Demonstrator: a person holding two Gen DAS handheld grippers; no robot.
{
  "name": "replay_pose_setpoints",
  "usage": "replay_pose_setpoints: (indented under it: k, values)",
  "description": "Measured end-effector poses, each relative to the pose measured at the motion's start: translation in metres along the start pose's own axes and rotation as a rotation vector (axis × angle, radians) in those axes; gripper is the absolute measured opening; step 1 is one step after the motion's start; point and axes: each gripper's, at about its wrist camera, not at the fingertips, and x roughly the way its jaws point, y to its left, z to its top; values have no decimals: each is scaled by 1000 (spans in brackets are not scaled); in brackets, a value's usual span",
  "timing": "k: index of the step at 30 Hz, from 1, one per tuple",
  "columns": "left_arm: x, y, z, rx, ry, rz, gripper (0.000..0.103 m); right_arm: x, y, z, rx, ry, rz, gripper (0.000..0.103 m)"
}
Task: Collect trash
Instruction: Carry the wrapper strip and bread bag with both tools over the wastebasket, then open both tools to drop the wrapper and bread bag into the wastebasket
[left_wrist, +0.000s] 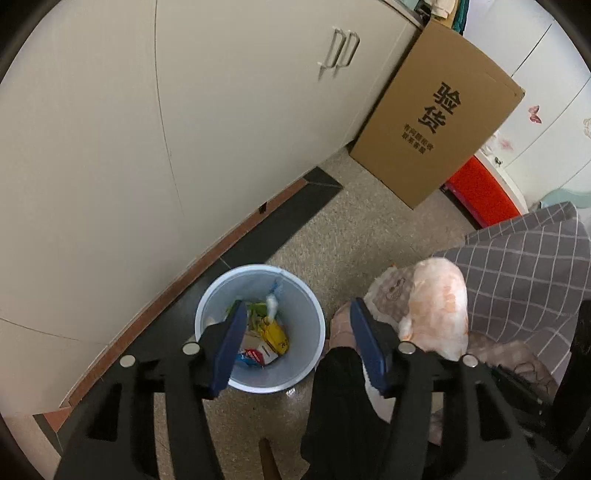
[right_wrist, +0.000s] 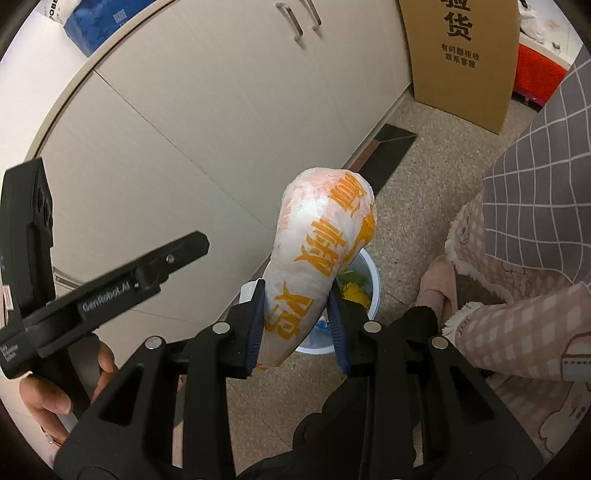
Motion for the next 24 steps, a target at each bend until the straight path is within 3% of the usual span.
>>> replay_pose_setpoints:
  k: [14, 21, 23, 24]
  values:
    - [6, 23, -15, -86, 6, 34, 62, 14, 17, -7, -25, 31, 12, 32]
    - [-10, 36, -16, -151, -66, 99, 67, 21, 26, 0, -36, 31, 19, 32]
    - [-15, 38, -16, -149, -86, 136, 69, 23, 28, 2, -42, 17, 28, 36]
    - [-17, 40, -15, -149, -91, 148, 69, 23, 30, 2, -45, -4, 48, 45]
